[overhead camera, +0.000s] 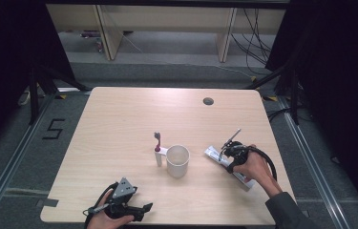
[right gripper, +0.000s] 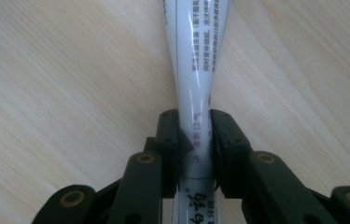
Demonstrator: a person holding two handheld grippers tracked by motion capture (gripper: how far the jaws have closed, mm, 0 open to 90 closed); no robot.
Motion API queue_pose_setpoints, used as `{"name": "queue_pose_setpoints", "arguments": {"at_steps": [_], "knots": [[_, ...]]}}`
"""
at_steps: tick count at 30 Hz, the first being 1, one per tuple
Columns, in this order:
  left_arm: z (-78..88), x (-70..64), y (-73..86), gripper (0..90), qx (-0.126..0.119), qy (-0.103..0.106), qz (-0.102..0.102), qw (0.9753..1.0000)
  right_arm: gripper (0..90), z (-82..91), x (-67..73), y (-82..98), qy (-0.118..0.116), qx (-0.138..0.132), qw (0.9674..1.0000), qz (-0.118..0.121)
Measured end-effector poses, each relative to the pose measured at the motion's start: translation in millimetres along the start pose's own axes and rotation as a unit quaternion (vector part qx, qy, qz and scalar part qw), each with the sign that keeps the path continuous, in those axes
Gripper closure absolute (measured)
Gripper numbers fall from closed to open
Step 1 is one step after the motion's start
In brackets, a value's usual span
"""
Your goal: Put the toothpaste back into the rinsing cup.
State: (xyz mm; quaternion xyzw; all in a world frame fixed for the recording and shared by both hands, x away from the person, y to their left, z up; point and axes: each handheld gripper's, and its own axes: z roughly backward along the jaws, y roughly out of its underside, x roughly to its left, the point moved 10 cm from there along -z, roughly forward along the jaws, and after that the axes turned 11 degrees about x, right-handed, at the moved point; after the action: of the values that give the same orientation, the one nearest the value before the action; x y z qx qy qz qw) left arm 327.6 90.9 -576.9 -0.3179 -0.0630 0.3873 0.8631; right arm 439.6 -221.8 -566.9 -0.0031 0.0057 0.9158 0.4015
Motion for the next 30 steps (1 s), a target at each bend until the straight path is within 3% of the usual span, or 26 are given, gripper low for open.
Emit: {"name": "queue_pose_setpoints", "arguments": {"at_steps": [6, 7, 8, 12, 13, 14, 16, 17, 18, 20, 23, 26, 30], "knots": [[-0.6, -1.1, -0.1, 18.1, 0.000, 0.002, 0.001, 1.0000, 74.2, -3.3, -3.2, -2.8, 0.002, 0.015, 0.9995, 0.028], [-1.2, -2.5, -0.5, 18.1, -0.004, 0.007, 0.003, 1.0000, 74.2, -3.0, -0.9, -2.4, -0.003, 0.023, 0.9997, 0.010], [-1.1, -2.6, 0.1, 18.1, -0.004, 0.006, 0.002, 1.0000, 74.2, -3.8, -2.8, -2.7, -0.001, 0.025, 0.9994, 0.024], [-0.5, -1.4, -0.3, 18.2, -0.002, 0.004, 0.001, 1.0000, 74.3, -6.2, -3.1, -3.7, -0.004, 0.037, 0.9990, 0.025], [-1.1, -1.0, -0.1, 18.2, -0.003, 0.003, 0.001, 1.0000, 74.4, -4.4, -0.5, -3.0, -0.007, 0.049, 0.9987, 0.011], [-1.1, -1.6, 0.2, 18.3, -0.003, 0.004, 0.001, 1.0000, 74.4, -5.8, -3.5, -4.5, -0.001, 0.046, 0.9986, 0.027], [-0.5, -1.5, 0.1, 18.3, 0.000, 0.003, 0.001, 1.0000, 74.5, -5.5, -5.0, -3.6, 0.005, 0.060, 0.9976, 0.033], [-0.8, -2.0, -0.4, 18.2, -0.001, 0.005, 0.001, 1.0000, 74.5, -6.9, -5.3, -6.1, 0.003, 0.051, 0.9976, 0.047], [-1.2, -2.4, -0.5, 18.2, -0.003, 0.006, 0.002, 1.0000, 74.6, -5.3, -4.0, -4.9, 0.005, 0.068, 0.9971, 0.034], [-0.5, -3.0, 0.4, 18.2, -0.003, 0.009, 0.000, 1.0000, 74.7, -5.2, -4.3, -6.0, 0.008, 0.072, 0.9966, 0.038], [-0.7, -0.9, -0.6, 18.2, -0.003, 0.004, -0.001, 1.0000, 74.8, -6.9, -9.0, -7.4, 0.016, 0.074, 0.9949, 0.067], [0.2, -2.8, 0.3, 18.3, -0.001, 0.007, 0.001, 1.0000, 74.9, -5.7, -5.0, -5.8, 0.017, 0.088, 0.9951, 0.042], [0.1, -2.7, 0.2, 18.4, -0.002, 0.007, 0.001, 1.0000, 75.1, -5.4, -6.0, -5.8, 0.016, 0.092, 0.9943, 0.050]]}}
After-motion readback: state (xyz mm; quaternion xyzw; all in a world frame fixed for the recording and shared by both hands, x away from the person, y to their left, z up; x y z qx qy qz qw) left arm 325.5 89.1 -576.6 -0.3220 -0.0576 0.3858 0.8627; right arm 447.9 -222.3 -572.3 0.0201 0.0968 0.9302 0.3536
